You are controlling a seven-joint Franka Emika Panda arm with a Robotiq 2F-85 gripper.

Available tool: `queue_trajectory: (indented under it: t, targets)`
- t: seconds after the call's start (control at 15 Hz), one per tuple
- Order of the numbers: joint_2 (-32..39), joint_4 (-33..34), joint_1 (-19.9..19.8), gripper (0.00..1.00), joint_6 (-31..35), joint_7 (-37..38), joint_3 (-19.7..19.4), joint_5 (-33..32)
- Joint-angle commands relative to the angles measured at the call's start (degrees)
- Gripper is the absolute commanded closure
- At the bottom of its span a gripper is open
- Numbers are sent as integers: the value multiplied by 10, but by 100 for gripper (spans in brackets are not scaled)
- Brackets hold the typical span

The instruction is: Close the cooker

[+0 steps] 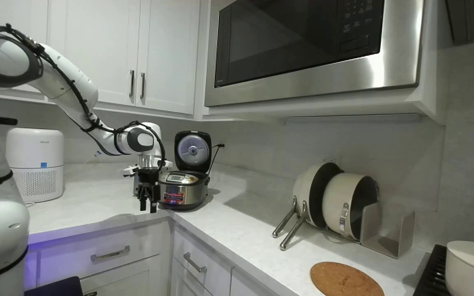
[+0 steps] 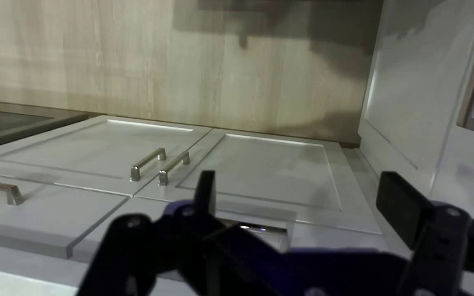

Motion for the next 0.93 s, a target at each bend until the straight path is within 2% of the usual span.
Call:
queue_trajectory:
  t: [0.0,0.6,0.87]
  targets:
    - [69,73,18,0,9,47,23,-10]
    - [184,259,61,0,-21,113,28,-50]
    - [204,314,88,0,-49,151,23,-76]
